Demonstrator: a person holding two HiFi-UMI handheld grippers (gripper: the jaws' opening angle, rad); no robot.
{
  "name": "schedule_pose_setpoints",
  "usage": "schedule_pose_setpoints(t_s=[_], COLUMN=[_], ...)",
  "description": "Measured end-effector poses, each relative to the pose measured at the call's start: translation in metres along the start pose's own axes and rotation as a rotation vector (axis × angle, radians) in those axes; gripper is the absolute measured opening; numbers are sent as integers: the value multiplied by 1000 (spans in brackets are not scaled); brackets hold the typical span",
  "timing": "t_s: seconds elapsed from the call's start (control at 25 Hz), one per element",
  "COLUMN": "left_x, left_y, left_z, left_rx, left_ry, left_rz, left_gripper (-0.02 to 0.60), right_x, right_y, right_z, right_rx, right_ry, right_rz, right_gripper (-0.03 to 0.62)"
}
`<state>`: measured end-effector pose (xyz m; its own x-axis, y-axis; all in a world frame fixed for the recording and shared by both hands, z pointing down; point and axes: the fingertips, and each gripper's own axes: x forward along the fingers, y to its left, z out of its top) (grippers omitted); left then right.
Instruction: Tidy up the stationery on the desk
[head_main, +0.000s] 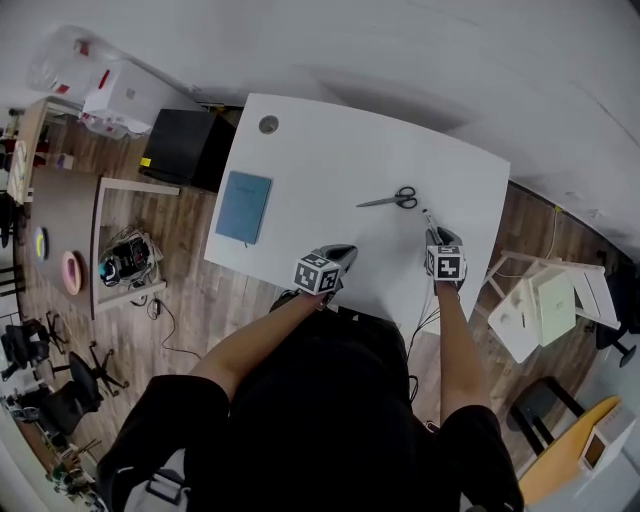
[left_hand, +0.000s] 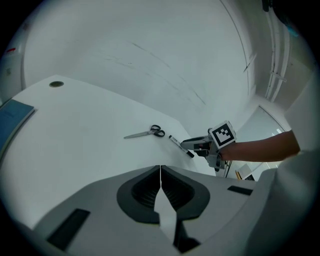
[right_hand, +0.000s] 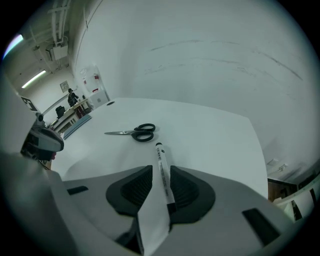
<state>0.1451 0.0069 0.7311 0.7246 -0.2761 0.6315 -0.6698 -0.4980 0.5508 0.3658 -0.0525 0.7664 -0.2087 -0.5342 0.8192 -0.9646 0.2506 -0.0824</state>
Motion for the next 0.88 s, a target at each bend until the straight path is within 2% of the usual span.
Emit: schedule_pose_setpoints(t_s=[0.2,0.28,0.48,0.6,0.8,0.88], left_x=[-7,-8,-10,-12,-27,-34], left_y=[9,8,8,10,21,31], left_z=[-10,-10,-8,-8,-4,-3], left_rx=[-13,3,-3,1,0,-5], left_ry=[7,5,-9,-14,-49,-58], left_rz=[51,56,61,67,70,73], left_gripper=[18,18,18,18,18,18], right_x=[12,14,16,13,0,-5], right_y=[-1,1,7,10,26,38], right_z=[-2,-3,-5,-4,4,7], right_rx=[-61,-85,-81,-38,111,122], right_ry=[41,52,69,53,-27,-40], right_rz=[21,27,37,40,35,17], right_gripper=[118,92,81,80,80,80])
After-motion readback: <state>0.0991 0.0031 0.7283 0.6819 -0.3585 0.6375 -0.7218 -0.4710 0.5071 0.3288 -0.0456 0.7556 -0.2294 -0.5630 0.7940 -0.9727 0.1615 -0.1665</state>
